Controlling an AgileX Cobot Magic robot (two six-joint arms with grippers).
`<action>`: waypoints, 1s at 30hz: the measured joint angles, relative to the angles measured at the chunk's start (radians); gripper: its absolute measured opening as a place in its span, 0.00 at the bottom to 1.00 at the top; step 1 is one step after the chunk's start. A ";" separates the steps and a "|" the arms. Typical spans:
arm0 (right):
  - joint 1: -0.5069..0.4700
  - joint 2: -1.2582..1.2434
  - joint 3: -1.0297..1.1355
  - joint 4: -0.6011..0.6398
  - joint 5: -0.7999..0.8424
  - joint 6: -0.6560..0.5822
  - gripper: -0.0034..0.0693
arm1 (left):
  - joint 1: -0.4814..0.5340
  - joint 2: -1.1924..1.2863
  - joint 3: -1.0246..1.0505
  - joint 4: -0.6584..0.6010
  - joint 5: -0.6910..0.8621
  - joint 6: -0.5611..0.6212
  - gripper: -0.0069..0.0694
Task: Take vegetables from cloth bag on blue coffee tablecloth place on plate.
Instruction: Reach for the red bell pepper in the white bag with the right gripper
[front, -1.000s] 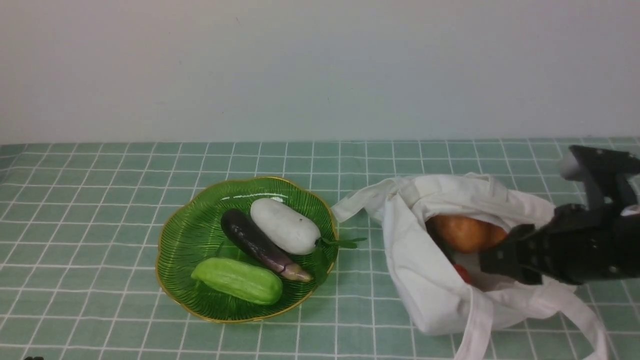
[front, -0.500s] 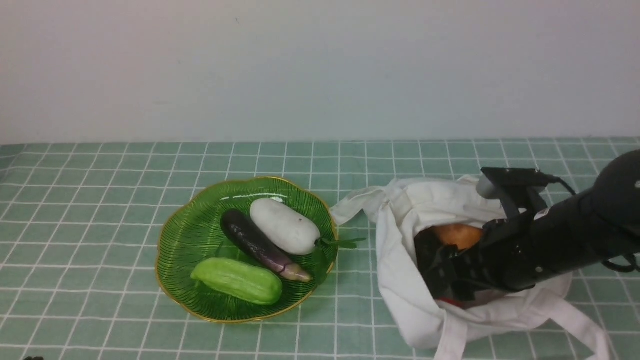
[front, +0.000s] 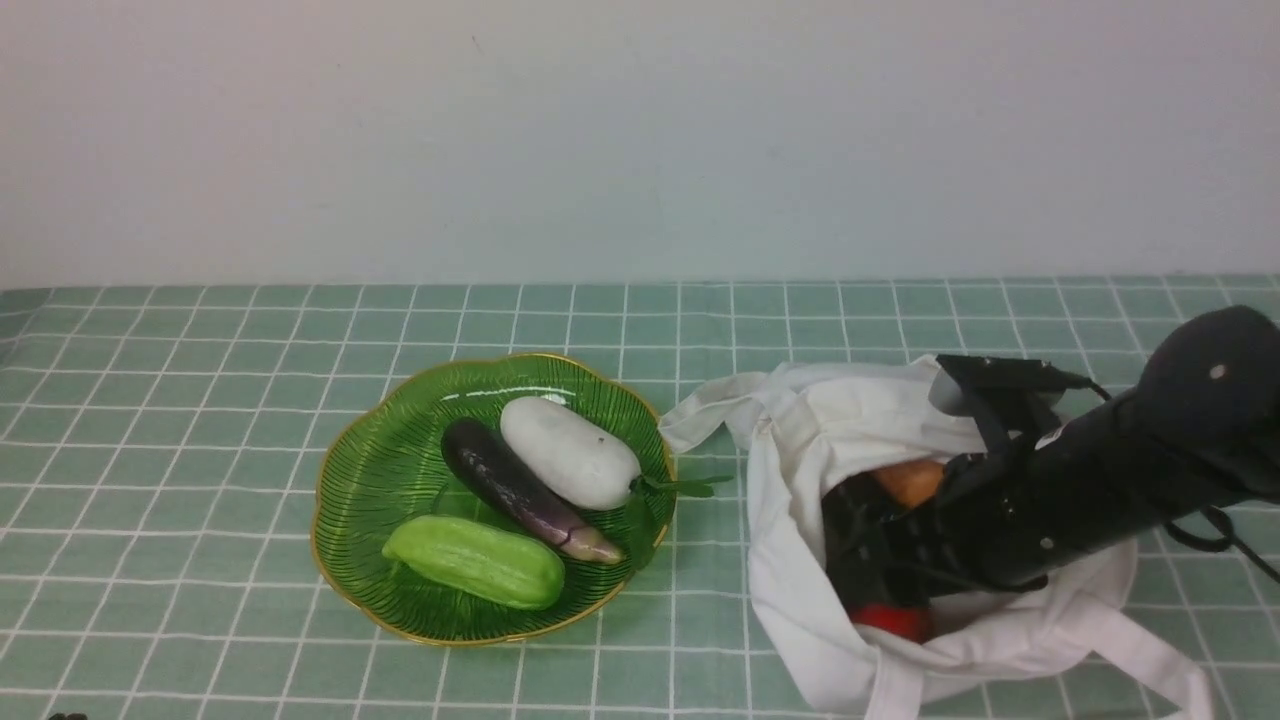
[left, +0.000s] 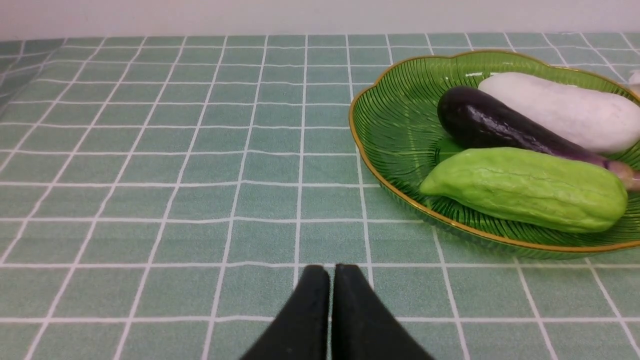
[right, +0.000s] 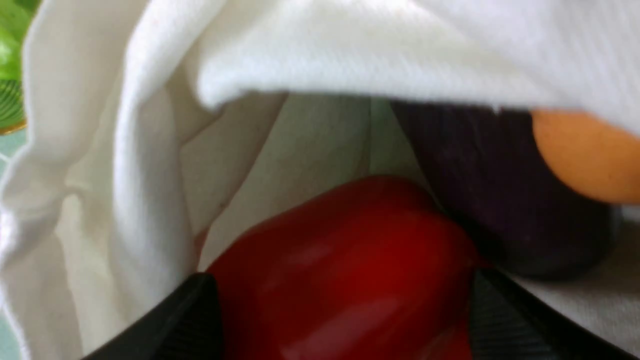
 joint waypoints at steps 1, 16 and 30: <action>0.000 0.000 -0.001 0.000 0.000 0.000 0.86 | 0.000 0.000 0.000 0.000 0.000 0.000 0.08; 0.000 0.029 -0.022 -0.019 0.010 0.005 0.67 | 0.000 0.000 0.000 0.000 0.000 0.000 0.08; 0.000 -0.039 -0.056 -0.217 0.156 0.071 0.05 | 0.000 0.000 0.000 0.000 0.000 0.000 0.08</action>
